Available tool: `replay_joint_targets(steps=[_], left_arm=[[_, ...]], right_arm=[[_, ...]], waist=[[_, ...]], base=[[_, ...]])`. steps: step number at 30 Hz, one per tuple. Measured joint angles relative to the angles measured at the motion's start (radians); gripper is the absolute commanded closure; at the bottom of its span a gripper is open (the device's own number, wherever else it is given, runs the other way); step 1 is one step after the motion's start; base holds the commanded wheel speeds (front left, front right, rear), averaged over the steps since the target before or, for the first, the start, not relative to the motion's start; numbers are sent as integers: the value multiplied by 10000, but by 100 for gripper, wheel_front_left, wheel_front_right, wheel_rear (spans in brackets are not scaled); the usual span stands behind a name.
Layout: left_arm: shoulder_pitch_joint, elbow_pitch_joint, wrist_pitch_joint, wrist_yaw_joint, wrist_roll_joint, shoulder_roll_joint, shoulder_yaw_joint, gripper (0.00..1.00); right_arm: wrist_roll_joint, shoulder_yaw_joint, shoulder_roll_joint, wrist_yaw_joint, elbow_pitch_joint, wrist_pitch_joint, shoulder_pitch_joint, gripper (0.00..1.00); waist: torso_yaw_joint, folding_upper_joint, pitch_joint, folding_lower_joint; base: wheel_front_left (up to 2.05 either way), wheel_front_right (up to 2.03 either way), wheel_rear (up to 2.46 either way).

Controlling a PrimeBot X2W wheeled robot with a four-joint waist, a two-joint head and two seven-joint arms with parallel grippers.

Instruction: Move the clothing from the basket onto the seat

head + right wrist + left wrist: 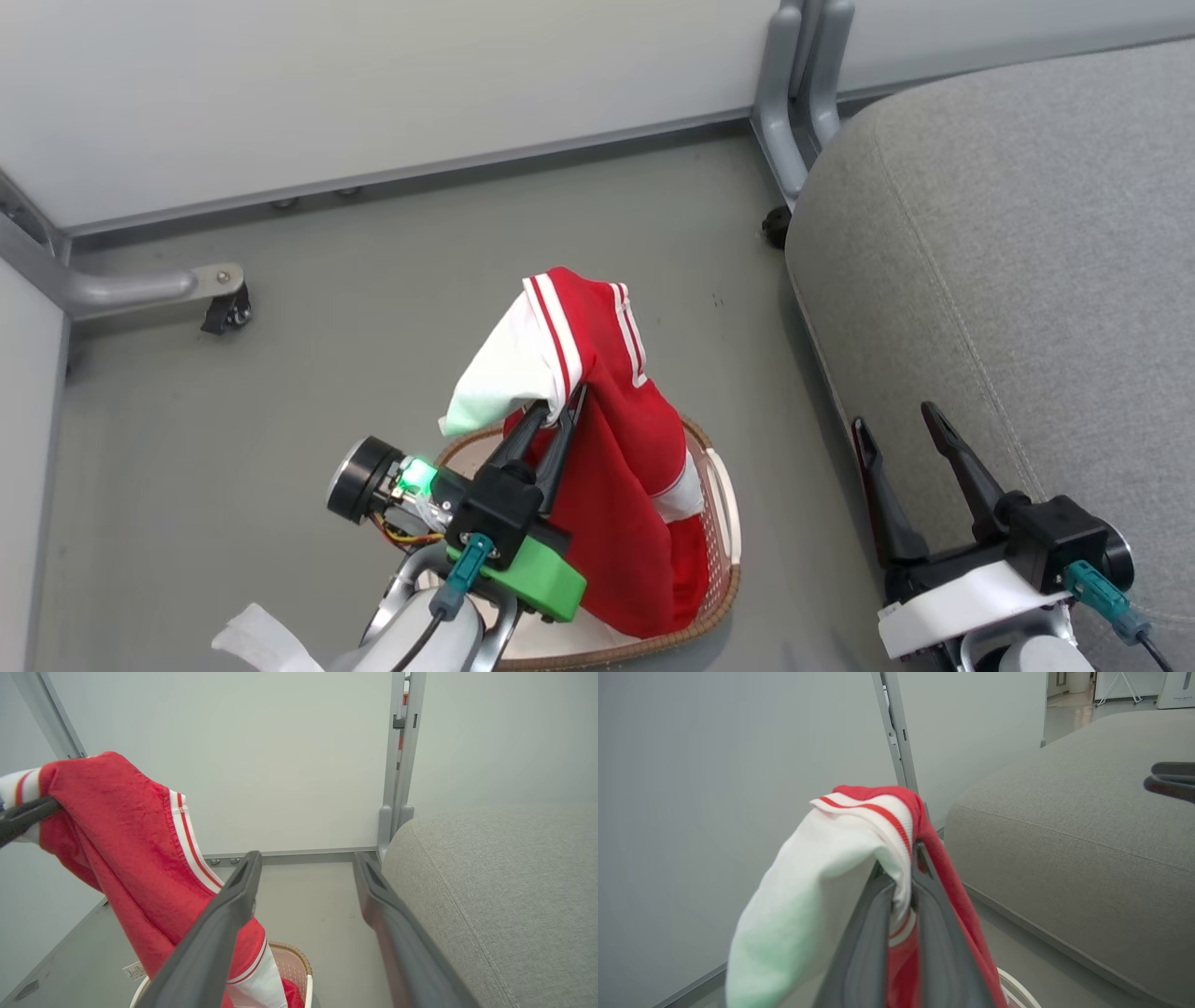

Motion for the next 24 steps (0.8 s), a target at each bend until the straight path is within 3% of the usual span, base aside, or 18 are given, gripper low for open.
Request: replay_joint_targets(steps=[13,24], left_arm=[[265,-685,-13,-416,203,-518,533,100],[-32,-748,-13,-918,261,-892,416,100]], right_arm=[[40,384,-2,0,35,0,314,0],[-92,2589,2,0,650,0,-795,0]], waist=[[171,0,-1099,0],[167,0,-915,0]], base=[[0,0,0],[0,0,0]])
